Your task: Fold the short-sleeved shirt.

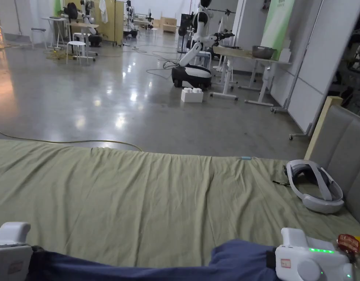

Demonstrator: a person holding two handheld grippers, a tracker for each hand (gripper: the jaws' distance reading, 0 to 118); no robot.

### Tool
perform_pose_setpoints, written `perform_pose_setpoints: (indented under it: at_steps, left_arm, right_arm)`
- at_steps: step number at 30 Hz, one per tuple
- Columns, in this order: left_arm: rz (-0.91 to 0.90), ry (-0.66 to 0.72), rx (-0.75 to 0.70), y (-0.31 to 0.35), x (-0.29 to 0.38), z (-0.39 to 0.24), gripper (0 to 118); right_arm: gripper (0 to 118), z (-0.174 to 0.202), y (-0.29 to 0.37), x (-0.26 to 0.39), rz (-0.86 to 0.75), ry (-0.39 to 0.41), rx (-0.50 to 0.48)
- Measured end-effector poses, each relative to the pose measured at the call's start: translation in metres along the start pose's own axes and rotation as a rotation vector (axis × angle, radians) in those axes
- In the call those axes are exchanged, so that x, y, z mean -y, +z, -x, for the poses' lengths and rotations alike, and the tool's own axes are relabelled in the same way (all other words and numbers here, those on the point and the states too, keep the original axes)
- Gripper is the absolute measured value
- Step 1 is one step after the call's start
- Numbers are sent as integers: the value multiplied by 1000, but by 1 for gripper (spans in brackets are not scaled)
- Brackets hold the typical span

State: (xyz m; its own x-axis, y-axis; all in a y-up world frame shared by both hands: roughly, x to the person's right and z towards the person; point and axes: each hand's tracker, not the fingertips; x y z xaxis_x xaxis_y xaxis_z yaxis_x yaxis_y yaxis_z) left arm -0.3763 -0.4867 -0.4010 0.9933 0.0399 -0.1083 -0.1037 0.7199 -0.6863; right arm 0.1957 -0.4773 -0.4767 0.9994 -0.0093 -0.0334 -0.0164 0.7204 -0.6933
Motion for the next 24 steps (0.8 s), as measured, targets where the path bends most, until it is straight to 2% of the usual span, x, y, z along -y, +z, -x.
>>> perform_pose_setpoints:
  at_steps: [4, 8, 13, 24]
  left_arm:
    - [-101, 16, 27, 81, -23, -29, 6]
    - [-191, 62, 43, 134, -59, -18, 6]
    - [-256, 63, 31, 171, -108, 9, 6]
    - [-380, 35, -40, 220, -239, 32, 6]
  right_arm:
    - [7, 7, 56, -27, -104, 36, -18]
    - [7, 13, 111, -59, -223, 65, -1]
    - [7, 17, 168, -105, -357, 42, -12]
    - [7, 56, 224, -231, -541, 123, 32]
